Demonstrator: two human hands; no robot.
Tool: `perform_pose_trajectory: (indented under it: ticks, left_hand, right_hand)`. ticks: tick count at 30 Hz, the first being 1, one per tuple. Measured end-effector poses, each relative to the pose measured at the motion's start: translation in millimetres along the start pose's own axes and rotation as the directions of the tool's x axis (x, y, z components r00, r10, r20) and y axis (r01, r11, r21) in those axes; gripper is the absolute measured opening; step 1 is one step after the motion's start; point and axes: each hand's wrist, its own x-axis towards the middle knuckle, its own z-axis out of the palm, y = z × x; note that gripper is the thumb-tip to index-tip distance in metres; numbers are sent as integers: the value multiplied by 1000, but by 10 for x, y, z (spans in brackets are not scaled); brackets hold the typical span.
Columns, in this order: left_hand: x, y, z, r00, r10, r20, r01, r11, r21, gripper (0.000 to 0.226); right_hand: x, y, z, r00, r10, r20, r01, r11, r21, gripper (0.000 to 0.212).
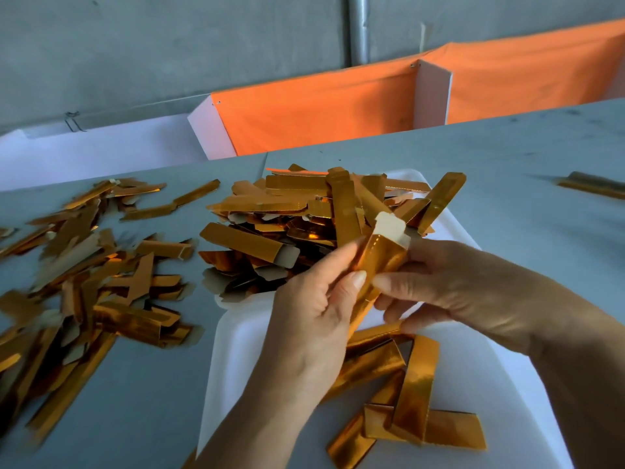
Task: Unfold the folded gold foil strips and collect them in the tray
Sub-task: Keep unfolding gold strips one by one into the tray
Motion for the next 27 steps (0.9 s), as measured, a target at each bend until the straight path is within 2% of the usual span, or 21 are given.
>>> perform_pose_trajectory:
  ticks: [2, 4, 7, 9, 11, 13, 15, 23, 27]
  left_hand:
    - [-5, -4, 16, 1000, -8, -12, 8, 999, 47, 36]
    - [-5, -16, 19, 1000, -17, -16, 18, 998, 64, 37]
    - [-8, -10, 24, 999, -25, -26, 27, 995, 93, 38]
    - [-8, -6, 28, 998, -7, -62, 15, 990, 141, 39]
    - [-11, 5, 38, 995, 25, -97, -3, 975, 223, 40]
    - [-14, 9, 56, 994, 50, -101, -17, 952, 306, 42]
    - [-14, 18, 72, 994, 63, -88, -24, 920, 390, 44]
    - [-28, 74, 159, 994, 105, 6, -94, 861, 499, 50]
    - [-18, 73, 154, 993, 115, 1, -100, 864, 494, 52]
  right_hand:
    - [-9, -9, -29, 998, 4, -70, 1, 997, 71, 48]
    - [-16, -39, -41, 979, -51, -196, 74, 991, 114, 46]
    - [-34, -86, -25, 879, -239, -412, 264, 965, 3, 36]
    - [-37, -118, 46, 856, -314, -410, 303, 948, -95, 21]
    - [-15, -108, 120, 845, -343, -411, 269, 936, -229, 9]
    - [9, -96, 168, 828, -351, -437, 192, 910, -368, 11]
    - [16, -101, 197, 838, -333, -433, 144, 899, -413, 14]
    - [42, -76, 132, 910, -136, -391, 27, 962, -272, 8]
    - [22, -76, 135, 881, -197, -430, 86, 961, -263, 11]
